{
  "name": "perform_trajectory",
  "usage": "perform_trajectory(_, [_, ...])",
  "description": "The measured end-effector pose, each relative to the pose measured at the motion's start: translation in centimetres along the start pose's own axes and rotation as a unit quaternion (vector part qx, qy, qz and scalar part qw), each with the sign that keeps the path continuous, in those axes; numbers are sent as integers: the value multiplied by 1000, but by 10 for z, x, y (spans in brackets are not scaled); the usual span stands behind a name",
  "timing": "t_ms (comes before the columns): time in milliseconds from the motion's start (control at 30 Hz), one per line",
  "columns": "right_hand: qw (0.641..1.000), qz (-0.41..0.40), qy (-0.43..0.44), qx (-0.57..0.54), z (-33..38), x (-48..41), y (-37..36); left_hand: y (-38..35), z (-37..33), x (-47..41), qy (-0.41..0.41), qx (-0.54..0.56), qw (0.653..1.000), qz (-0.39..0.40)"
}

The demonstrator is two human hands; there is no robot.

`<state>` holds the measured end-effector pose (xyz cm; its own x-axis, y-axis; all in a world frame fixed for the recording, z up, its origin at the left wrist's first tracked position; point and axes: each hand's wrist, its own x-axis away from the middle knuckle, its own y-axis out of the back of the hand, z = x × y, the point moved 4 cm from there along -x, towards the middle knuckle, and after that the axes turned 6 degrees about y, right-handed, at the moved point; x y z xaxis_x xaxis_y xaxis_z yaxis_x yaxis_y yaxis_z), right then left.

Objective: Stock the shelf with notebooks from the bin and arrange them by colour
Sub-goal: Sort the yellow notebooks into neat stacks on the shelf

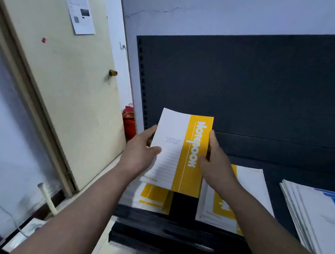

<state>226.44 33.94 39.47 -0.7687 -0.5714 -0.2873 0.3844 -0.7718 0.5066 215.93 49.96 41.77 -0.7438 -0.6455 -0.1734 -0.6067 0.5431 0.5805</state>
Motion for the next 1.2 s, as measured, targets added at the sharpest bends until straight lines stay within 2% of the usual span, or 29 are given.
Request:
perform_trajectory(133, [998, 36, -17, -42, 15, -12, -30, 26, 23, -13, 51, -56, 997, 12])
perform_trajectory(367, [991, 79, -105, -7, -2, -14, -74, 29, 62, -28, 81, -156, 982, 71])
perform_trajectory(567, [987, 59, -140, 53, -6, -20, -88, 23, 72, -37, 70, -213, 973, 60])
perform_trajectory(700, [976, 79, -154, 130, -8, -17, -96, 21, 78, -39, 59, -281, 956, 61])
perform_trajectory(800, [967, 86, -165, 176, -8, -16, -99, 17, 84, -41, 68, -280, 956, 63])
perform_trajectory(900, [952, 84, -141, 260, -3, -13, -97, 16, 85, -40, 75, -281, 955, 62])
perform_trajectory(1067, [946, 57, -36, 317, 1, -7, -85, 18, 63, -35, 50, -276, 960, 11])
perform_trajectory(1200, [898, 26, 53, 435, -4, 2, -61, -12, 26, -29, -21, -244, 969, 40])
